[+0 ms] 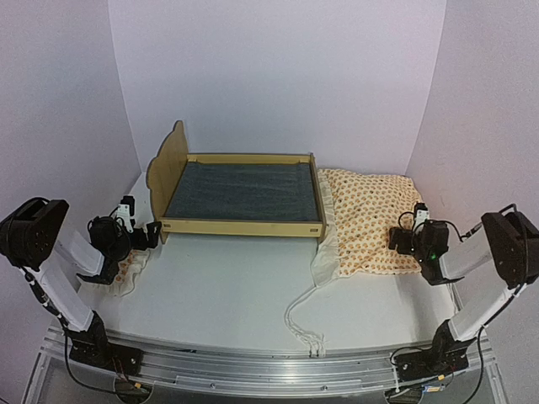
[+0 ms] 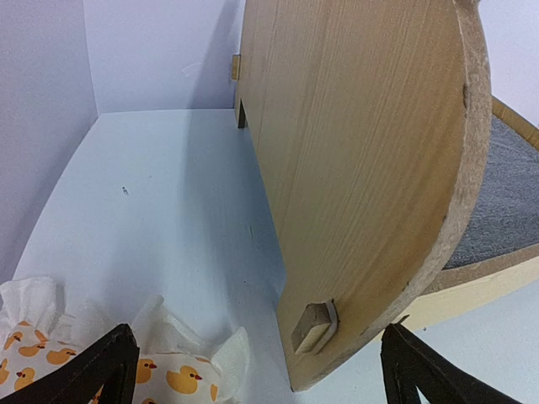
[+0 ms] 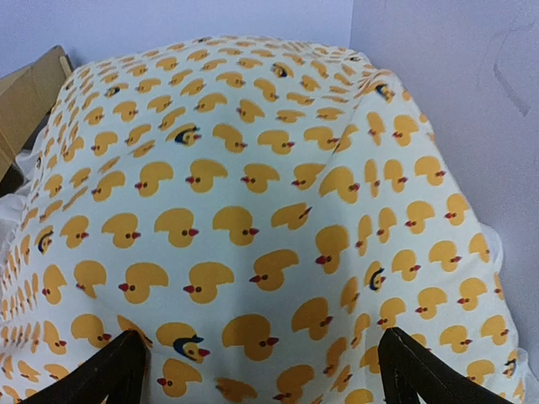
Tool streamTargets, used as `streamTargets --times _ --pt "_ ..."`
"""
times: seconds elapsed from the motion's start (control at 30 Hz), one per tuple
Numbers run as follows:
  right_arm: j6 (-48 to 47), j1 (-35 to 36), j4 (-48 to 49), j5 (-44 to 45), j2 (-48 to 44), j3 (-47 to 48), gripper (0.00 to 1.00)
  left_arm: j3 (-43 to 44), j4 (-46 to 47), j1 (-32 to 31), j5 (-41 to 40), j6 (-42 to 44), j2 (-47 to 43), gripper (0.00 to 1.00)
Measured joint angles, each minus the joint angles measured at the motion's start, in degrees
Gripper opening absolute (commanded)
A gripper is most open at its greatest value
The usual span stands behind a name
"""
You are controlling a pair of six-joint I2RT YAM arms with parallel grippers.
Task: Set up the pet bed
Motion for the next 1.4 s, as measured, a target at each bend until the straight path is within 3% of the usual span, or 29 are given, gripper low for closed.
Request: streamTargets --times 0.27,0.43,0.57,0.73,1.0,1.03,1.07,1.13,1.2,1.3,1.4 --pt "3.7 0.0 -11.4 5.6 -21.3 2.2 0.97 0.0 -0.1 0.0 -0.4 -0.4 -0.4 1.00" --pt "8.0 -0.1 -35.0 3.8 -21.3 21.6 0.94 1.6 -9.3 1.6 -1.1 -2.2 -7.4 1.00" --pt "11.9 -0.1 -49.3 2.5 -16.1 37.0 0.95 1.9 -17.3 4.5 -1.2 -4.3 -18.5 1.00" --pt "17.1 0.0 -63.6 1.6 -2.8 50.7 0.95 4.8 -25.8 5.9 -3.1 -6.6 -32.1 1.00" --pt "21.9 0.7 -76.8 -1.6 21.7 64.6 0.92 13.3 -37.6 6.0 -0.2 -5.3 -37.0 1.00" --pt "22.3 0.8 -77.7 -2.1 24.2 66.2 0.85 15.6 -39.8 6.0 0.2 -4.8 -36.7 1.00" --pt "22.6 0.8 -78.5 -2.5 26.3 67.5 0.71 19.1 -42.8 6.0 0.8 -4.2 -35.8 1.00" --pt "23.2 0.9 -79.8 -2.9 29.1 69.3 0.32 28.1 -48.7 6.0 2.1 -3.3 -32.9 1.00" --pt "23.0 0.9 -80.6 -2.9 30.1 70.0 0.01 36.0 -52.8 6.0 3.6 -2.5 -30.0 1.00" --pt "21.4 0.9 -81.9 -2.1 30.1 71.3 0.00 46.8 -59.0 6.0 7.9 -1.2 -26.1 1.00" --pt "18.3 0.9 -82.9 -0.3 29.4 73.2 0.00 52.3 -62.6 5.5 14.3 -0.5 -24.8 0.99"
